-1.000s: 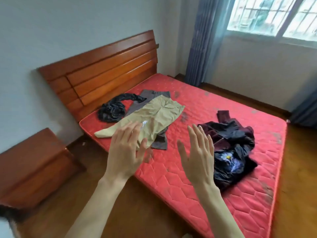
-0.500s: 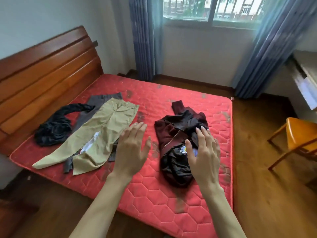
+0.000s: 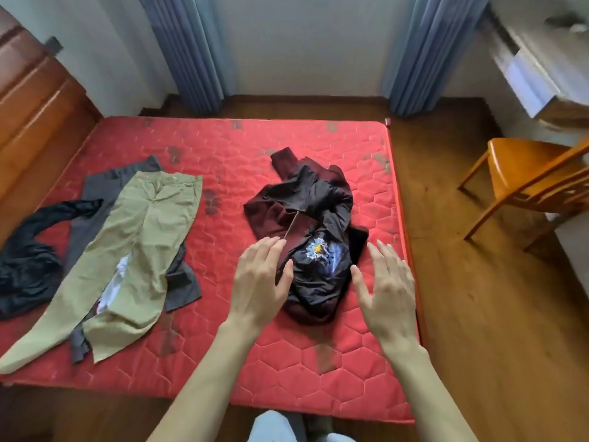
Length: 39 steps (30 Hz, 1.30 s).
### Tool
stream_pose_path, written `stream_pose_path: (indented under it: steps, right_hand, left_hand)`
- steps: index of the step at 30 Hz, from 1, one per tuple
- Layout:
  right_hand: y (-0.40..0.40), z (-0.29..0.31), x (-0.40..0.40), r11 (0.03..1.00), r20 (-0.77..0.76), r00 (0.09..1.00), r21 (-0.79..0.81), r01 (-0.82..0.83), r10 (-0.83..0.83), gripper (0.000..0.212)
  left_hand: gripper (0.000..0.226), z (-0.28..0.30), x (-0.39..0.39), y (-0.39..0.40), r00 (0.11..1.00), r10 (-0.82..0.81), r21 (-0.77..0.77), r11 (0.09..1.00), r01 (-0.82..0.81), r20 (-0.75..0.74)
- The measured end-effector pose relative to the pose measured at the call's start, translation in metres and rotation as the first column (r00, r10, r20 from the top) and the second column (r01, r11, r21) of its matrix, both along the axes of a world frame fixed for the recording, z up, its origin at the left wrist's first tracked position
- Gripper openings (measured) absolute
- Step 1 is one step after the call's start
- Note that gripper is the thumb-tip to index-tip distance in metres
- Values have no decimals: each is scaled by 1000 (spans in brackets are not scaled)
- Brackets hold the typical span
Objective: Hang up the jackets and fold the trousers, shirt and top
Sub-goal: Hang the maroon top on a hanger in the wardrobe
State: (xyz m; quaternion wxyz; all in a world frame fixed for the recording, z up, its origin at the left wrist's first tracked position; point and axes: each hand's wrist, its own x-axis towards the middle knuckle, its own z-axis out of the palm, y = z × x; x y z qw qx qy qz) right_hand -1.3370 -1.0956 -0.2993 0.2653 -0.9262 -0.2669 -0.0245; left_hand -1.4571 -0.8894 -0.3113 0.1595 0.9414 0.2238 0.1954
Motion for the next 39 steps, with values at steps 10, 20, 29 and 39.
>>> stream_pose_path:
  steps: [10, 20, 29, 39]
  right_hand:
    - [31, -83, -6, 981, -215, 963, -144, 131, -160, 55]
    - [62, -225, 17, 964, -497, 828, -184, 191, -259, 64]
    - [64, -383, 36, 903, -672, 609, -245, 353, -421, 59]
    - [89, -470, 62, 823, -671, 532, -218, 524, -516, 51]
  left_hand:
    - [46, -85, 19, 50, 982, -129, -181, 978, 103, -139]
    - [40, -214, 49, 80, 933, -294, -256, 937, 239, -206]
    - [42, -353, 109, 68, 879, -418, -245, 899, 364, -227]
    - [40, -429, 202, 61, 742, -598, -157, 799, 580, -304]
